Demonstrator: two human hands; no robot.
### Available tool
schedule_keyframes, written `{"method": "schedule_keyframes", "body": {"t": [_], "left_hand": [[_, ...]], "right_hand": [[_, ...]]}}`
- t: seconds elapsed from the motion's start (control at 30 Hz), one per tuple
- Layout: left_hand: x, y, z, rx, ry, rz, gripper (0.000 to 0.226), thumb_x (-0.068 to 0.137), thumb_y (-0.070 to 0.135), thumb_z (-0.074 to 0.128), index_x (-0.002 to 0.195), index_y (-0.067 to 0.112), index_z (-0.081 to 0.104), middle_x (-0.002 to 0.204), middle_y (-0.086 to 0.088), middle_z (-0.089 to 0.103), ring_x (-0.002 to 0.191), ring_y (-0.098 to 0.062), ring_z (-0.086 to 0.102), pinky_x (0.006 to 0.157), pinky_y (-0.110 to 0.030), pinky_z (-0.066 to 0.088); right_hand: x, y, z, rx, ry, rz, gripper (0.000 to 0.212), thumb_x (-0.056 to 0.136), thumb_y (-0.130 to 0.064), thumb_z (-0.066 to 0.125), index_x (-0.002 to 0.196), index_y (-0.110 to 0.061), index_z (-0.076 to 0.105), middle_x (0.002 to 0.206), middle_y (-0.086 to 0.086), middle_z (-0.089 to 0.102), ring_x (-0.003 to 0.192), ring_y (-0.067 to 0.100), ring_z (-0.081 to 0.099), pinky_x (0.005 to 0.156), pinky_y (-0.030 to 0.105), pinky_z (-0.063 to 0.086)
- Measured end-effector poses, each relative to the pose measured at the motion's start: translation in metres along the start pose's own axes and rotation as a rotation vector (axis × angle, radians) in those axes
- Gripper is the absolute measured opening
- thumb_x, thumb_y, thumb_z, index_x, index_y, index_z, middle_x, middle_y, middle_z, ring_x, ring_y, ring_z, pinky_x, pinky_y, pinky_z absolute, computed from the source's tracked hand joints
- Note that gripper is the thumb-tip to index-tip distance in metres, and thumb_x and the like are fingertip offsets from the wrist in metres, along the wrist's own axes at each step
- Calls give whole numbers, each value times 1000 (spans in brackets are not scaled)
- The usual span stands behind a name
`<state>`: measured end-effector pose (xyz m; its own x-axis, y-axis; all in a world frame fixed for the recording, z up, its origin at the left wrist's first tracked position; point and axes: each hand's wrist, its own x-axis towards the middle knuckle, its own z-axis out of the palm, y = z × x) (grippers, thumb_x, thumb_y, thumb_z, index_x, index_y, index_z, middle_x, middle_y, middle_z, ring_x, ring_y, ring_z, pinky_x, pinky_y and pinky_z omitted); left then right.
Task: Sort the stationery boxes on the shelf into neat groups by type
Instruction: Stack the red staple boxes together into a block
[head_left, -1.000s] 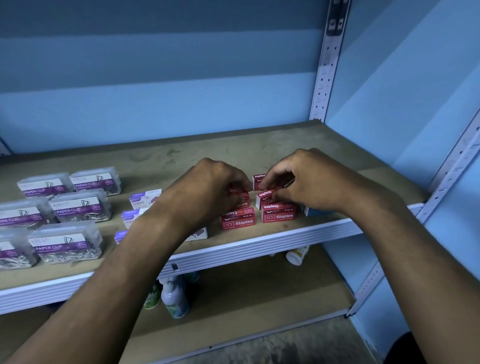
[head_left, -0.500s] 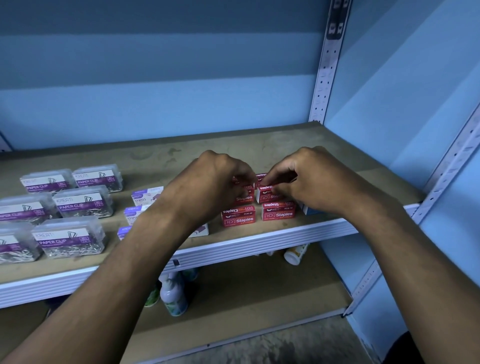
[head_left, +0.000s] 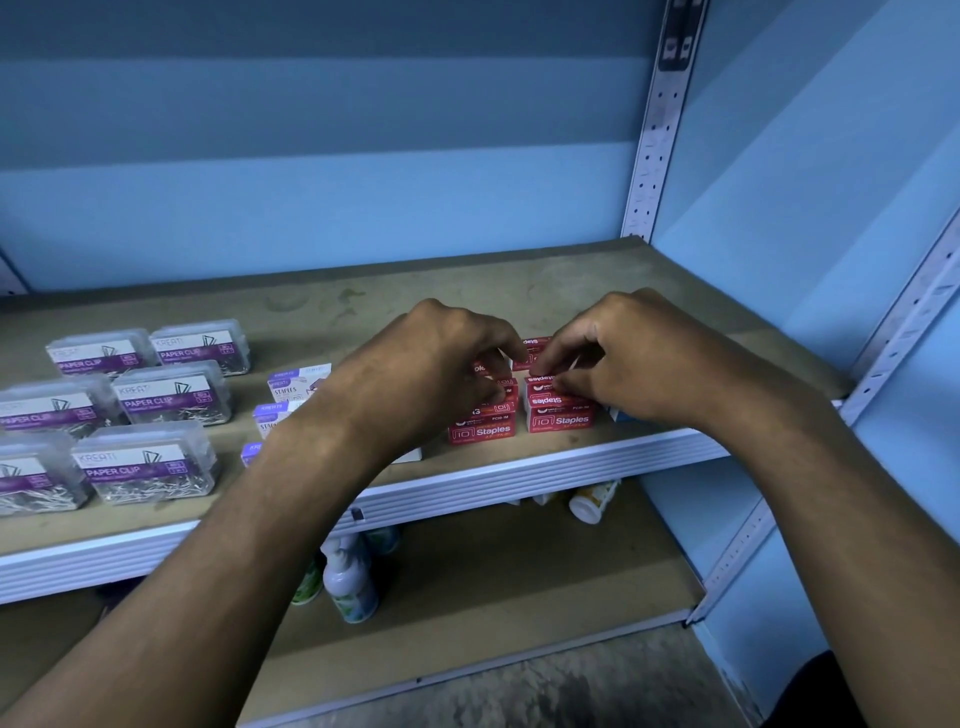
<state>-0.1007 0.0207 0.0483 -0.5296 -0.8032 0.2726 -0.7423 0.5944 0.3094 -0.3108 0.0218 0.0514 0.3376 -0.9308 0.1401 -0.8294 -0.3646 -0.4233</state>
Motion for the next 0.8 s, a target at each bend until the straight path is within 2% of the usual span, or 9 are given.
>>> {"method": "schedule_keyframes", "body": {"t": [0.3, 0.4, 0.47, 0.57, 0.63, 0.8], "left_hand": [[0, -4, 2, 3, -64, -3, 35, 90, 14, 65, 122, 30, 67, 110, 11, 72, 95, -4, 66, 85, -31, 58], [0, -5, 3, -14, -54, -18, 36, 92, 20, 64, 126, 30, 62, 109, 14, 72, 95, -2, 66, 85, -31, 57], [0, -3, 2, -43, -44, -34, 39, 91, 27, 66, 129, 30, 59, 109, 15, 71, 94, -2, 67, 84, -32, 58], [-1, 1, 0, -52, -94, -42, 59, 80, 34, 77, 135, 30, 55, 111, 15, 70, 94, -2, 67, 87, -32, 57], [-2, 4, -1, -32, -135, -40, 68, 75, 32, 82, 137, 28, 53, 111, 15, 71, 97, -2, 65, 90, -30, 55], [-2, 8, 3, -39, -90, -35, 70, 70, 28, 86, 134, 28, 57, 102, 13, 74, 91, -3, 66, 87, -33, 55]], "right_hand": [[-1, 1, 0, -9, -63, 13, 19, 94, -26, 67, 106, -37, 77, 110, -14, 69, 85, -4, 61, 64, 8, 42], [-3, 1, -3, 3, -107, 5, 23, 89, -35, 72, 111, -37, 75, 108, -20, 71, 88, -9, 62, 70, 6, 45], [-4, 0, -3, -21, -129, 0, 29, 83, -35, 78, 112, -37, 73, 102, -24, 68, 84, -14, 60, 71, 4, 43], [-3, -1, -1, -34, -138, -9, 31, 80, -30, 82, 110, -36, 75, 97, -24, 67, 84, -10, 60, 77, 14, 49], [-2, -2, -1, -24, -142, -8, 30, 79, -29, 83, 107, -36, 75, 93, -25, 65, 83, -9, 60, 75, 15, 48], [0, -2, 1, -19, -147, -23, 30, 77, -30, 84, 105, -37, 76, 91, -26, 66, 83, -9, 61, 77, 20, 48]]}}
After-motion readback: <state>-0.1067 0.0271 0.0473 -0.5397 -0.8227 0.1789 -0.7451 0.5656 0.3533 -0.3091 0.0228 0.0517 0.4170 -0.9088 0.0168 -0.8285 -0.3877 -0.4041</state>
